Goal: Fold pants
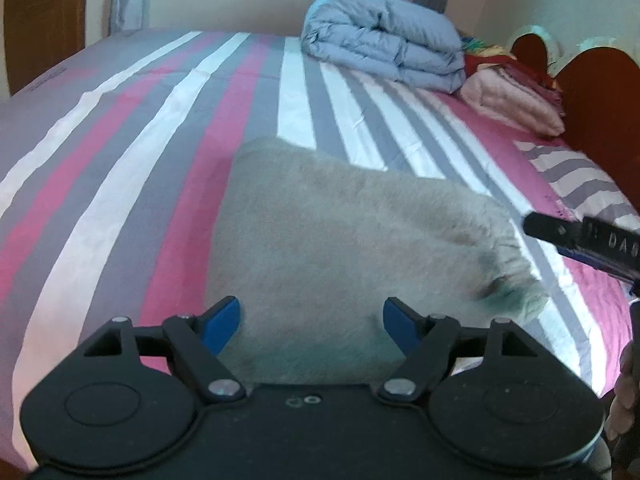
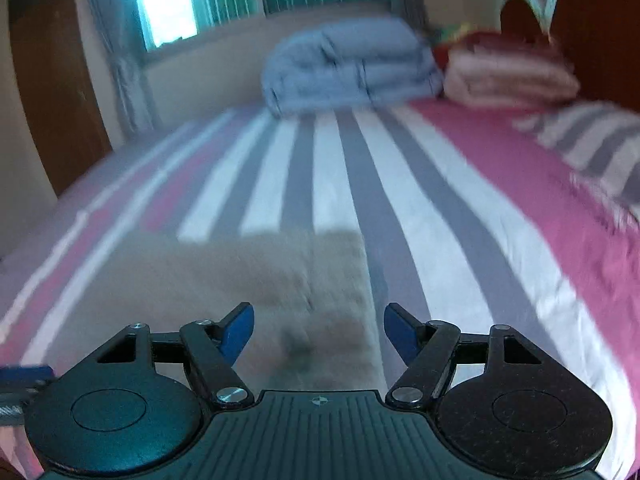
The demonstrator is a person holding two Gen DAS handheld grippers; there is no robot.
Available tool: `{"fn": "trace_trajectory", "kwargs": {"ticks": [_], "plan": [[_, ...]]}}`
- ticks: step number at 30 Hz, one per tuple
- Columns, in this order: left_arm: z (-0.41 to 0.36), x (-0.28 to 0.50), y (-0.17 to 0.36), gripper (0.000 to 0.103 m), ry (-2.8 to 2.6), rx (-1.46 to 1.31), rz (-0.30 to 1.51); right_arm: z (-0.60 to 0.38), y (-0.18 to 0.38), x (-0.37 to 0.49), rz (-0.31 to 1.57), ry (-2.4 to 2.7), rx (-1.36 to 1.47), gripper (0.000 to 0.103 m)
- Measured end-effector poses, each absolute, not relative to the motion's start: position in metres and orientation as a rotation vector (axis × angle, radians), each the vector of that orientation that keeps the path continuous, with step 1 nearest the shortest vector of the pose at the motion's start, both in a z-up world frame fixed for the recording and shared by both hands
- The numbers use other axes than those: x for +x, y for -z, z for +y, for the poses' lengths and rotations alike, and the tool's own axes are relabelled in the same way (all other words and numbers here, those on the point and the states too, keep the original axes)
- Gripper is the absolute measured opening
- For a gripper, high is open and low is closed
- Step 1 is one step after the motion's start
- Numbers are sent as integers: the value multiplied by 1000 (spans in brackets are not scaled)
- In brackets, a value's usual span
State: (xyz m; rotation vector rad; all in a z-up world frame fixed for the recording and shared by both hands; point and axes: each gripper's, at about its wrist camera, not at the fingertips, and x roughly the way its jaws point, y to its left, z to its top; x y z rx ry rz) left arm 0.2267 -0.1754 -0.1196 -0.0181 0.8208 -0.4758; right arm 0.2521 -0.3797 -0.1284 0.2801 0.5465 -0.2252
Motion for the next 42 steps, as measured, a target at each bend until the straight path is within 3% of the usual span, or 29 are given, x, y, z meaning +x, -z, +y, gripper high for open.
{"fn": "trace_trajectory", "kwargs": {"ticks": [5,10,17,26,32,33,36,39,41,42], "plan": [[-185,236,141,69,443,42,894,-368,135,268,586,159,307,72],[-184,232,148,70,454,84,883,-371,194,271,752,230,207,71],[-156,236,129,69,404,-27,863,-384,163,260,689,205,332,72],[-184,249,106,69,466,24,816,-368,129,271,637,134,329,72],[-213,292,115,63,505,60,828,-387,124,301,617,150,363,71],[-216,301,125,59,498,75,857,-390,126,306,618,160,361,71],[-221,316,153,54,459,140,902,-401,151,328,715,209,321,71],[-214,308,145,52,464,156,861,-423,178,335,795,272,340,72],[-201,305,129,57,482,123,822,-438,178,328,782,246,419,72],[-193,305,124,67,480,115,810,-439,174,326,777,233,402,72]]}}
